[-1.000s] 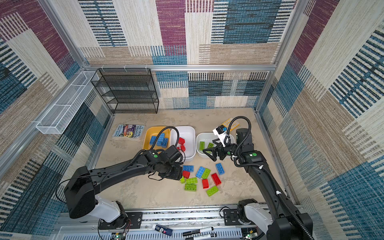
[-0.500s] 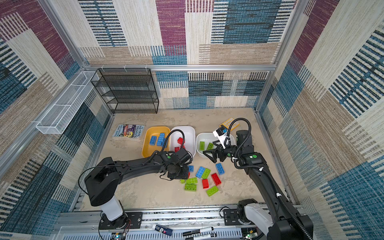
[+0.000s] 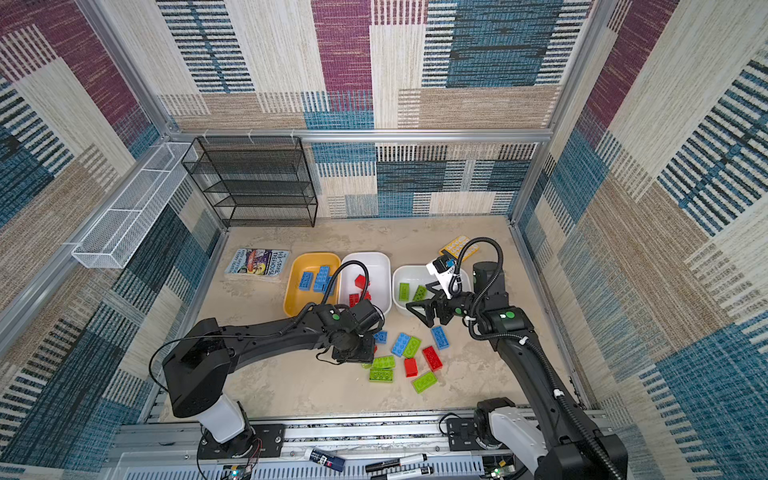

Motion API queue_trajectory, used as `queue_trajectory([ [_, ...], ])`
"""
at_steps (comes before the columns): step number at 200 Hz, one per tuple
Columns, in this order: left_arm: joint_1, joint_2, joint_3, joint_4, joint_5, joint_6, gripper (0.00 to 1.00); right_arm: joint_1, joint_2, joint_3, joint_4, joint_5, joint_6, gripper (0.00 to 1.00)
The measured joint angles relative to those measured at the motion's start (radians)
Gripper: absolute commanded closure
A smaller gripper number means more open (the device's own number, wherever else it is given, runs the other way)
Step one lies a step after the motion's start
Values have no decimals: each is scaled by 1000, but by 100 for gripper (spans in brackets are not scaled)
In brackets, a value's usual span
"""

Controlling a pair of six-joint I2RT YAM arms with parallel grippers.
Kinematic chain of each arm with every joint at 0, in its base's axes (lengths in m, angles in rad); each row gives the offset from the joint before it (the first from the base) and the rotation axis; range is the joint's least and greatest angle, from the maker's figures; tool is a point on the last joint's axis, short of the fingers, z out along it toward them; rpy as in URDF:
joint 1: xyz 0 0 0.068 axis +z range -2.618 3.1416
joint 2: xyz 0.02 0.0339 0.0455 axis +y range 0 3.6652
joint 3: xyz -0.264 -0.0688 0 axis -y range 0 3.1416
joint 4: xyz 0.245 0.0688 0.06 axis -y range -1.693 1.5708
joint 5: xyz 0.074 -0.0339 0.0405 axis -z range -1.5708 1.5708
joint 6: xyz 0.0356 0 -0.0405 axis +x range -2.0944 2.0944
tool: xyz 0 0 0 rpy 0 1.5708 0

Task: Sort the legos into containers by color
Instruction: 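Move the left gripper back over the pile and grasp a green brick, then carry the green brick with the left gripper into the farther white bin and release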

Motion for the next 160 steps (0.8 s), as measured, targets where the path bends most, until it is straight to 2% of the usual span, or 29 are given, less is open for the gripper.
queue_trajectory([
  [86, -5, 77, 2, 8, 0, -28, 46, 0, 2, -1, -7, 0, 0, 1],
  [160, -5, 47, -25, -36, -34, -15, 65, 0, 5, -8, -6, -1, 1, 1],
])
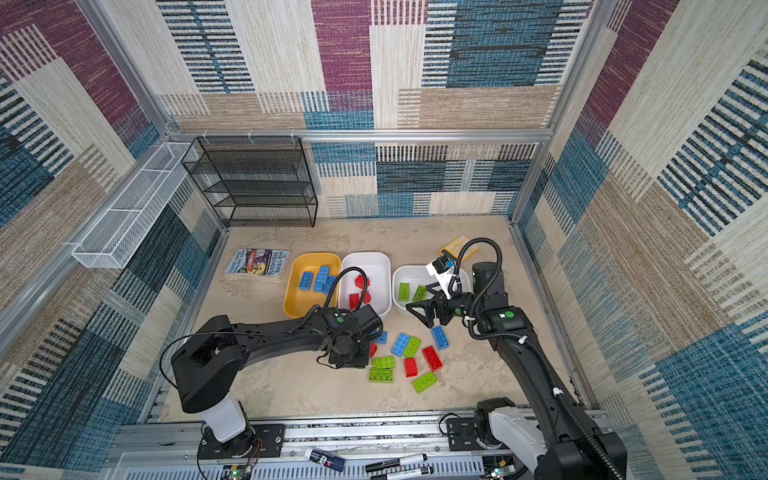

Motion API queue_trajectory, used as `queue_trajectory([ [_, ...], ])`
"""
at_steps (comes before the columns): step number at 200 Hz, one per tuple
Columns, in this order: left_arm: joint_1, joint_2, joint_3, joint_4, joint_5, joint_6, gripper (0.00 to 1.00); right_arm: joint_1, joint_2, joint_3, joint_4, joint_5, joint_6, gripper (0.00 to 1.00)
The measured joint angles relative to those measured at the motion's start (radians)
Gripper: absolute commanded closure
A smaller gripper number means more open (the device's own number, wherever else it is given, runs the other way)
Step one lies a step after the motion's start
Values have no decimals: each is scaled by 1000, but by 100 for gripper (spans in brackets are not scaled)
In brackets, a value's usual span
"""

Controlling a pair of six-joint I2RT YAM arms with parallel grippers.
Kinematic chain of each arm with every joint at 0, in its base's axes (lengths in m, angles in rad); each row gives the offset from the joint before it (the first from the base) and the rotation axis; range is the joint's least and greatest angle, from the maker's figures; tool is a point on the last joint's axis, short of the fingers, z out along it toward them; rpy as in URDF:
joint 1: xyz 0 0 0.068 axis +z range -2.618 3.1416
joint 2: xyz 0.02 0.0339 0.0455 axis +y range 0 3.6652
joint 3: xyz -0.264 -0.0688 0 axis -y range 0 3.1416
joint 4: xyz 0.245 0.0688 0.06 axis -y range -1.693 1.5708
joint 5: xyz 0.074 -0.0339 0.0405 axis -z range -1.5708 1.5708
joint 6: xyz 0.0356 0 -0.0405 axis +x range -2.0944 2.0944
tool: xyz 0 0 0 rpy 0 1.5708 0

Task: Sort the legos into containers by color
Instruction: 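Carry the green brick with the left gripper into the farther white bin and release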

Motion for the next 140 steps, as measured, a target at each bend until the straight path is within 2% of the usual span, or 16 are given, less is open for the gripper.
queue_trajectory([
  [38, 1, 32, 28, -15, -11, 37, 67, 0, -6, -3, -1, 0, 3, 1],
  [87, 3, 29, 39, -18, -10, 51, 78, 0, -3, -3, 0, 0, 3, 1],
  [140, 12, -24, 98, -109, -22, 108, 79, 0, 7, -1, 0, 0, 3, 1],
])
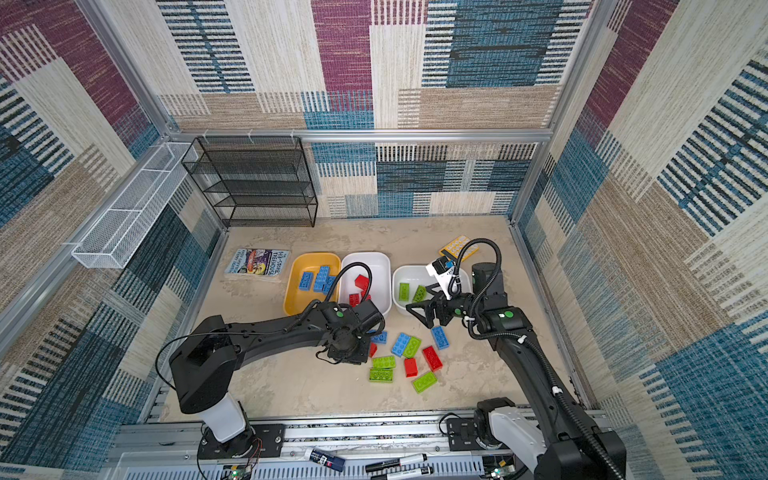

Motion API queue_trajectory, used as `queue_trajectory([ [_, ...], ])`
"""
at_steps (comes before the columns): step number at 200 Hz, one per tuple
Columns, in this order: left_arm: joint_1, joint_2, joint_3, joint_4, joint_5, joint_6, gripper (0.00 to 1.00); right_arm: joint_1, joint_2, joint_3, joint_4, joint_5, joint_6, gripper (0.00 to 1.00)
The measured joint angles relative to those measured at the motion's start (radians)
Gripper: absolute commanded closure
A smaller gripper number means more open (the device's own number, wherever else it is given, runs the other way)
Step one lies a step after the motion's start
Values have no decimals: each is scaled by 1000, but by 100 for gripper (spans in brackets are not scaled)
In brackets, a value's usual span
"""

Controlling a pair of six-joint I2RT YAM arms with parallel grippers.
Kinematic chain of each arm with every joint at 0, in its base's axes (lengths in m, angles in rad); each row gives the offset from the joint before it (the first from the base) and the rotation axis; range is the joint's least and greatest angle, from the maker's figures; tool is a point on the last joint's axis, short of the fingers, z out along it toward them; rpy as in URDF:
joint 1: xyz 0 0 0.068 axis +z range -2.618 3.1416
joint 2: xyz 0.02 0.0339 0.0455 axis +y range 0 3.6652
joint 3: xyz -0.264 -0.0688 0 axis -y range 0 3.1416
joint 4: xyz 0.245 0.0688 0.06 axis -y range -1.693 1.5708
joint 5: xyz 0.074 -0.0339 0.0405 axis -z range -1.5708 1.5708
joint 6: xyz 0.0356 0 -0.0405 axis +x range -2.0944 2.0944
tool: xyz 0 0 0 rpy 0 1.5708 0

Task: Sort the legos into containers by color
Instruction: 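Carry the green brick with the left gripper into the farther white bin and release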

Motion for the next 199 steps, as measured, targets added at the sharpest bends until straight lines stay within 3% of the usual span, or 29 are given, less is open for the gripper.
queue_trajectory([
  [57, 92, -35, 281, -146, 5, 179, 79, 0, -4, 6, 10, 32, 0, 1],
  [96, 147, 166, 604, -146, 63, 332, 79, 1, -8, 13, 15, 68, 0, 1],
  [136, 160, 381, 845, -116, 110, 403, 79, -1, -8, 23, 22, 126, 0, 1],
  [199, 165, 541, 883, 103, 143, 388, 79, -8, 1, 37, 29, 215, 0, 1],
])
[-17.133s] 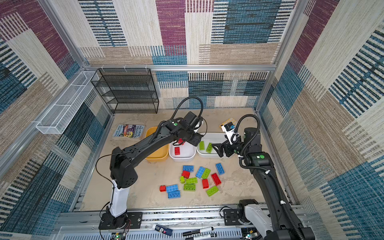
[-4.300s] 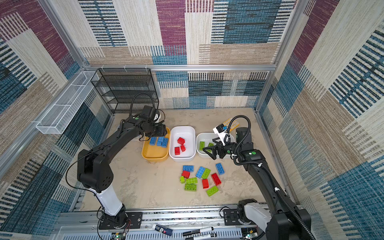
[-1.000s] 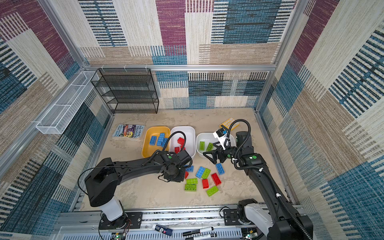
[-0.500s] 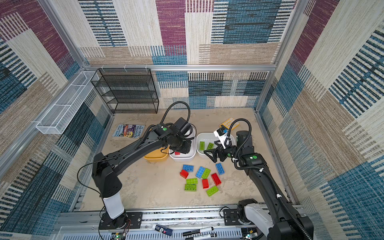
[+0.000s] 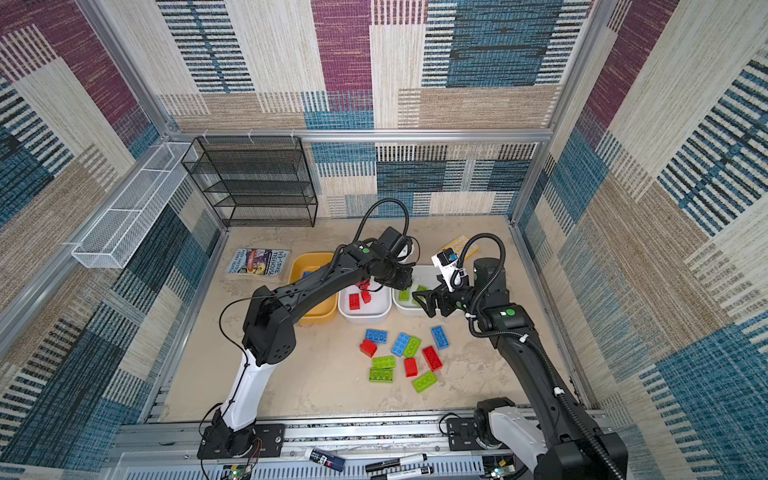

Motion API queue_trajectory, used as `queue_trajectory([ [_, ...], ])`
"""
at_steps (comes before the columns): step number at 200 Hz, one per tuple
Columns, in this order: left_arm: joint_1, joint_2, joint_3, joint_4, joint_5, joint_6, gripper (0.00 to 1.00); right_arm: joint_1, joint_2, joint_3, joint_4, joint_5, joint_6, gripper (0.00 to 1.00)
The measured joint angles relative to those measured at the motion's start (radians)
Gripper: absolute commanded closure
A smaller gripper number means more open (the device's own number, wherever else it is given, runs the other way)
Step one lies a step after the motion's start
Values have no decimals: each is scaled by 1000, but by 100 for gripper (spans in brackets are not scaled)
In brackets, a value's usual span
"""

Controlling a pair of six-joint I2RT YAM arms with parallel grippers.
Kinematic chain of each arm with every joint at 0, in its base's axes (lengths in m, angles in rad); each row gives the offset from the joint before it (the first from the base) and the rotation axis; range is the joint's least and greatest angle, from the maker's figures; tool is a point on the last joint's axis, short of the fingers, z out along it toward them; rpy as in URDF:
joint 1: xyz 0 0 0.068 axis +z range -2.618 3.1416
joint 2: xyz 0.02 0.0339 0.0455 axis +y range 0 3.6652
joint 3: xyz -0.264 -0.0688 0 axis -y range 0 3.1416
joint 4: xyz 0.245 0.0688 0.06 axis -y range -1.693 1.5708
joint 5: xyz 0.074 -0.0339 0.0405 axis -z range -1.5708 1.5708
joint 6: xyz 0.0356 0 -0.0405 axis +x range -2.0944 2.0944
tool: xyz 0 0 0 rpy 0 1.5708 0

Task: Sort the legos into containers by color
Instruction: 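Carry the green brick with the left gripper into the farther white bin and release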

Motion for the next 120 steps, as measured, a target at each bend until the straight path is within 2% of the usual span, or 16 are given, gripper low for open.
queue_trajectory([
  [28, 0, 54, -12, 82, 14, -15, 76, -3, -1, 2, -2, 22, -1, 1],
  [41, 0, 70, -13, 106, 14, -16, 72, -4, -3, 2, -4, 23, -1, 1],
  [52, 0, 80, -13, 126, 12, -18, 66, -4, -5, 2, -5, 31, -1, 1],
  [61, 0, 83, -16, 141, 11, -19, 55, -4, -5, 2, -7, 31, -3, 1],
  [72, 0, 82, -26, 162, 11, -25, 46, -4, -5, 4, -15, 31, -6, 1],
  [102, 0, 52, -48, 183, 11, -33, 35, -4, 1, 37, -45, 19, -35, 1],
  [120, 0, -5, -66, 182, 11, -23, 32, -4, 0, 48, -55, 2, -53, 1],
])
